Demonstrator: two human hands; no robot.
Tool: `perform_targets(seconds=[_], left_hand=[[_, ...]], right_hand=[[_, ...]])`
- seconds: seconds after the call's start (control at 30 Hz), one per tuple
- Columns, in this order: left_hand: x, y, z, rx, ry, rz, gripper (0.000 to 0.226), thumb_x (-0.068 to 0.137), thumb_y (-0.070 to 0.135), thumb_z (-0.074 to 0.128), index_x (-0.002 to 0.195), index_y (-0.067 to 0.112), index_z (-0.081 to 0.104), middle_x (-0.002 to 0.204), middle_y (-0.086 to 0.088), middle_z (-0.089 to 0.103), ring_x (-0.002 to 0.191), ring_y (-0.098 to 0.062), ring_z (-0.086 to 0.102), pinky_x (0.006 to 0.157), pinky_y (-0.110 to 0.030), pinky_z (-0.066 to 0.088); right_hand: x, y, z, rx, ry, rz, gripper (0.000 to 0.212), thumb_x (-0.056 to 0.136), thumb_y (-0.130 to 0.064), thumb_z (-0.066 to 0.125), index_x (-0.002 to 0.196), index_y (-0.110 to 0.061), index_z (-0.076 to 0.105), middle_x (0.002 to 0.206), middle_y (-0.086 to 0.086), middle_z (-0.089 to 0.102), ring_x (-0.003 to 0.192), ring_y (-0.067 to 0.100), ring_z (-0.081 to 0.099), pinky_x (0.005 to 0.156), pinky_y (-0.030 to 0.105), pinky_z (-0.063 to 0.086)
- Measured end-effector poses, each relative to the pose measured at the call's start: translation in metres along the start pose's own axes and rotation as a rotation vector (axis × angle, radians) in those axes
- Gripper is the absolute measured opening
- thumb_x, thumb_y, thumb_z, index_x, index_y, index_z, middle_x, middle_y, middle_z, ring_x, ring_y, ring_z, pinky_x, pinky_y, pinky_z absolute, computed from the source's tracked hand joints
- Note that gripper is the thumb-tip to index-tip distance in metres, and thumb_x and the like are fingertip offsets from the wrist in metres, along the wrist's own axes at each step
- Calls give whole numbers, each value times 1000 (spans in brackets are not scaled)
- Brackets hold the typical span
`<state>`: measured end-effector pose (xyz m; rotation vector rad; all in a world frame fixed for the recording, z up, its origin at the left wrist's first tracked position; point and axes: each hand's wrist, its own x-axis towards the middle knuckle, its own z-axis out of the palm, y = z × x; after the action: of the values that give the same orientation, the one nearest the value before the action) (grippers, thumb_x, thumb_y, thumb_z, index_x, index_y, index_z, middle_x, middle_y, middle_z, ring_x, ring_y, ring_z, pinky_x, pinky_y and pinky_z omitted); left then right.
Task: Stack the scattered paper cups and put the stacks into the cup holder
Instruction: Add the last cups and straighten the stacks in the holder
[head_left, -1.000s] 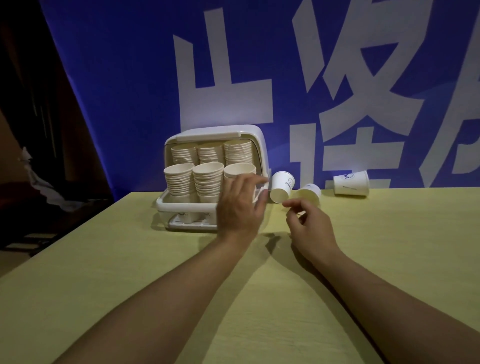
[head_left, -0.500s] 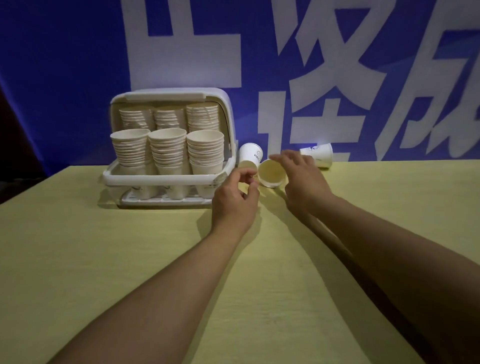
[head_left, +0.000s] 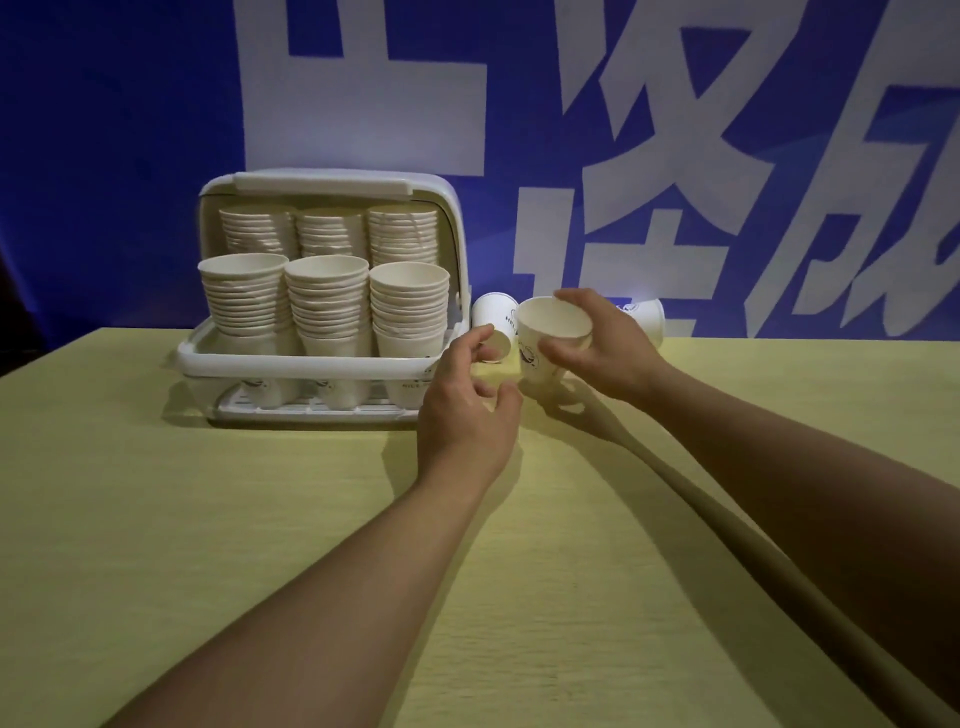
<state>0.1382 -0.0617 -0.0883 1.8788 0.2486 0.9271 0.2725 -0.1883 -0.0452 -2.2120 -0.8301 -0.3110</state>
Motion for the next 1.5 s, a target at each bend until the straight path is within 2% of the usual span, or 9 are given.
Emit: perform_targets(seconds=[0.13, 0.27, 0.4, 0.5, 0.67, 1.03, 1.3, 1.37, 1.5], left_hand=[[-7, 5, 0, 69, -179, 37, 91, 81, 36, 78, 150, 51, 21, 149, 13, 40, 125, -12, 47, 99, -41, 51], [-12, 11, -2, 53, -287, -17, 88, 83, 39, 79, 143, 63, 19, 150, 12, 40, 117, -14, 54, 91, -45, 58], [-15, 12, -4, 69, -288, -30, 77, 81, 40, 79, 139, 58, 30, 124, 14, 48, 103, -14, 61, 86, -46, 59], [-13, 10, -4, 34, -239, -57, 76, 79, 39, 80, 137, 58, 34, 127, 12, 50, 100, -15, 62, 85, -45, 59], [-7, 2, -1, 16, -215, -71, 76, 79, 42, 80, 139, 54, 35, 132, 12, 51, 101, -15, 63, 83, -44, 60], [-3, -5, 2, -24, -195, -92, 75, 77, 42, 82, 136, 56, 38, 125, 15, 53, 94, -11, 64, 76, -44, 62], [-9, 4, -3, -57, -264, -55, 72, 79, 38, 81, 135, 56, 40, 121, 17, 53, 93, -11, 64, 78, -46, 61], [-14, 11, -7, -54, -333, -38, 70, 79, 37, 82, 132, 58, 41, 118, 20, 52, 94, -13, 64, 78, -46, 62], [-31, 25, -16, -23, -420, 10, 79, 79, 41, 81, 140, 60, 35, 129, 7, 53, 95, -11, 64, 77, -36, 62]], right_hand=[[-28, -6, -10, 233, -101, 44, 54, 91, -50, 61, 132, -16, 58, 117, -3, 65, 103, 16, 64, 77, 25, 55], [-53, -13, -11, 292, -336, 40, 71, 84, -74, 48, 130, -21, 61, 114, -6, 68, 99, 15, 68, 78, 32, 60], [-43, -2, -19, 347, -193, 153, 69, 94, -68, 26, 134, -22, 57, 122, -3, 62, 107, 15, 59, 87, 33, 51], [-13, 35, -27, 8, 14, 145, 35, 102, -36, 48, 129, -18, 61, 124, 2, 65, 102, 12, 58, 87, 28, 48], [22, 94, -33, -638, 31, 28, 43, 95, -34, 62, 136, -24, 53, 143, 0, 50, 131, 24, 43, 104, 42, 38], [60, 123, -29, -959, 21, -59, 61, 83, -39, 72, 134, -24, 43, 131, 2, 58, 121, 27, 48, 104, 47, 32], [16, 49, -50, -175, 171, -47, 90, 75, -34, 84, 146, -43, 29, 144, -3, 47, 122, 20, 50, 98, 39, 46], [-6, 16, -59, -16, 177, -65, 85, 78, -23, 82, 145, -40, 33, 140, -2, 45, 120, 15, 47, 88, 24, 47], [-52, -40, -71, 247, 142, -43, 65, 82, -16, 76, 133, -33, 40, 126, -3, 44, 109, 20, 57, 77, 30, 61]])
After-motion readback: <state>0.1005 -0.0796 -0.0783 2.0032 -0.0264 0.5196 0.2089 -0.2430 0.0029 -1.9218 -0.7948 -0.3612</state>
